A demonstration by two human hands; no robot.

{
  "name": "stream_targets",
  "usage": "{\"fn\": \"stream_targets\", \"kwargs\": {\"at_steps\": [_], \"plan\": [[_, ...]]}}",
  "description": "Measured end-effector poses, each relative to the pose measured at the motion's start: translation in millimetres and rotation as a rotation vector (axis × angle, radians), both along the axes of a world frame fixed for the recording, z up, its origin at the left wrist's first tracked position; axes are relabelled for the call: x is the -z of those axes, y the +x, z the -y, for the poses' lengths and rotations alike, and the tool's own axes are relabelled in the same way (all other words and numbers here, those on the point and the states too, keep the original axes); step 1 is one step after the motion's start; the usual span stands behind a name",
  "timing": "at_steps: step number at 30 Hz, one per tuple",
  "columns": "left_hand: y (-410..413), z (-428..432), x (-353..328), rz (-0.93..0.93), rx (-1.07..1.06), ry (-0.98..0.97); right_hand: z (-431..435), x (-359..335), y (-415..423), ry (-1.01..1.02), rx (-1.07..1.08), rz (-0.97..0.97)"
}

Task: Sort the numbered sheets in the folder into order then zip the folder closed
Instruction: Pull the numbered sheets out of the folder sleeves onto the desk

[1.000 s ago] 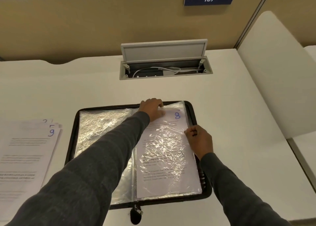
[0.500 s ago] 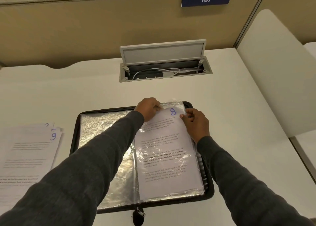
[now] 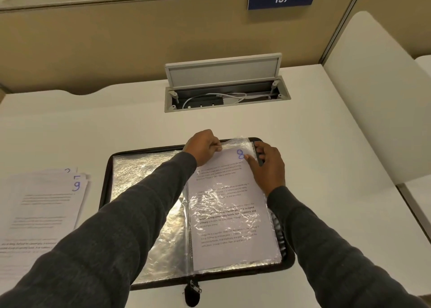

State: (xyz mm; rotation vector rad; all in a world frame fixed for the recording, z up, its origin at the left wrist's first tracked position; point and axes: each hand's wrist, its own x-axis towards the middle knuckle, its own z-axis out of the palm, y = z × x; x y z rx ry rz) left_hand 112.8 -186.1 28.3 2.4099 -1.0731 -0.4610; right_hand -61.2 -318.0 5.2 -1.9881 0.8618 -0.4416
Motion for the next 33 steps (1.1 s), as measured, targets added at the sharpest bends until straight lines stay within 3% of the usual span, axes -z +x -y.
{"fn": "stream_targets", "kwargs": {"at_steps": [13,18,33], "plan": [[-7,-5,-6,-0.175,-0.064,-0.126,-5,-1,3,0.089,-0.007,-0.027],[-8,0,-16,-0.241,-0.016,-0.080,-7,-2,2,0.054,-0.046,-0.029],[-6,9,-27,-0.166,0.011,-0.024,-10,-4,2,0.056,-0.058,-0.009]]}}
